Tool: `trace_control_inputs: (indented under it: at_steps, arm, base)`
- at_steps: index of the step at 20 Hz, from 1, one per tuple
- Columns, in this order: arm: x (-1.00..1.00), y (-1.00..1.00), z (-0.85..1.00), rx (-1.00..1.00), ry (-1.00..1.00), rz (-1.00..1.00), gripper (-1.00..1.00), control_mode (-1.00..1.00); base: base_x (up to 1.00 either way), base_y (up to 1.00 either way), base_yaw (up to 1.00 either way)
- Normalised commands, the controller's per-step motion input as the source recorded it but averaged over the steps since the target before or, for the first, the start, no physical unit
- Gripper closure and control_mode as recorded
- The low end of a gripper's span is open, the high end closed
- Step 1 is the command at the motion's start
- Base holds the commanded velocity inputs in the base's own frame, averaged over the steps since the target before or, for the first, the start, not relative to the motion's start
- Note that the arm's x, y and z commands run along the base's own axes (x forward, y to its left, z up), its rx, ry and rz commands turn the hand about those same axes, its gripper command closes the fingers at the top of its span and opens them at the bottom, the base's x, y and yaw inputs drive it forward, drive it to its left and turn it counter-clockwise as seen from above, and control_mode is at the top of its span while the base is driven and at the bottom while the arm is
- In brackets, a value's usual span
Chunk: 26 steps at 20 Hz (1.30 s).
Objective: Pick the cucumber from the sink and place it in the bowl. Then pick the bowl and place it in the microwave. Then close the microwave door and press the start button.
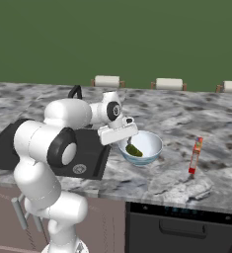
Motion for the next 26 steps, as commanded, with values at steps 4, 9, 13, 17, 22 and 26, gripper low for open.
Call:
trace_control_inputs:
  at_steps: [4,9,13,17,22,26]
  arm:
    - [0.00,0.00,-0.38,-0.02,-0.07,0.00,-1.00,-1.00]
    - [0.00,0.00,-0.24,-0.02,-0.09,0.00,-1.00,-1.00]
    - [0.06,0.00,-0.33,-0.04,-0.08,0.00,-1.00,-1.00]
    - [0.07,-0.01,-0.43,-0.07,-0.09,0.00,1.00,-1.00]
    - [0.00,-0.11,-0.14,-0.01,-0.04,0.00,1.00,-1.00]
    - [-0.02,-0.05,0.08,0.00,0.00,-0.01,1.00,-1.00]
  base:
    - [0.00,0.00,0.00]
    - [0.00,0.00,0.00]
    - [0.00,0.00,0.00]
    - [0.00,0.00,0.00]
    - [0.00,0.00,0.00]
    - [0.00,0.00,0.00]
